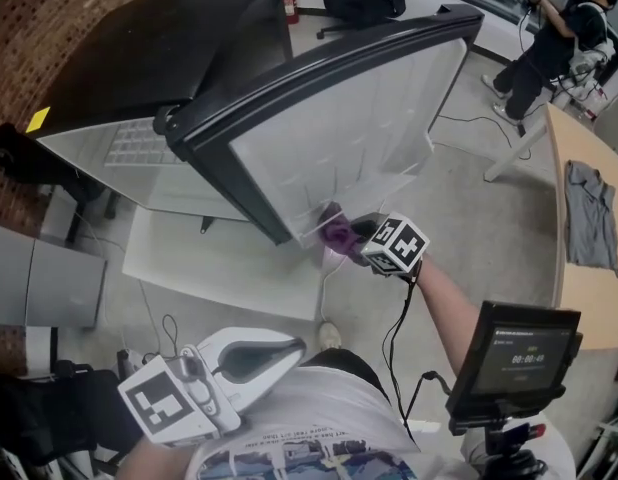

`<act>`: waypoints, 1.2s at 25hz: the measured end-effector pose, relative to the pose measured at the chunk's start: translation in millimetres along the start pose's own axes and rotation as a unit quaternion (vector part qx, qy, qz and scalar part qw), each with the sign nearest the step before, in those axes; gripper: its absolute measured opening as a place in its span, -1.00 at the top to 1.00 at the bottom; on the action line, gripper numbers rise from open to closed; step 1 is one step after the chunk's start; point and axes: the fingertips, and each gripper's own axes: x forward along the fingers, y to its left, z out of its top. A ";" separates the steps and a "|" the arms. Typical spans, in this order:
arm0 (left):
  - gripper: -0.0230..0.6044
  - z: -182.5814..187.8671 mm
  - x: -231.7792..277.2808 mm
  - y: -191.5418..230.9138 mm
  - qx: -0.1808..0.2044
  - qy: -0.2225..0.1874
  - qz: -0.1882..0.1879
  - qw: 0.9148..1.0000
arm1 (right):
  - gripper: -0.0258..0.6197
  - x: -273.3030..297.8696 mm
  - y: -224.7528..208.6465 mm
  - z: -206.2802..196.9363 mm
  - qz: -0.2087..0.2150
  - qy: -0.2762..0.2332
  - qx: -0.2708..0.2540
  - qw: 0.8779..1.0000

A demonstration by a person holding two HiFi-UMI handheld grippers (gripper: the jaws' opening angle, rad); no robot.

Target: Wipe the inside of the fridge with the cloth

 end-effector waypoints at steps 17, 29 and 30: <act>0.91 3.5 36.3 3.5 0.005 0.021 -0.021 1.000 | 0.68 -52.7 -87.4 -29.8 -0.028 -0.006 0.055 0.998; 0.91 6.5 44.1 4.5 0.009 0.027 -0.023 0.999 | 0.68 -86.0 -137.7 -45.4 -0.044 -0.016 0.118 0.992; 0.91 6.1 43.8 4.8 0.009 0.028 -0.022 0.999 | 0.68 -89.2 -142.1 -47.4 -0.048 -0.018 0.124 0.991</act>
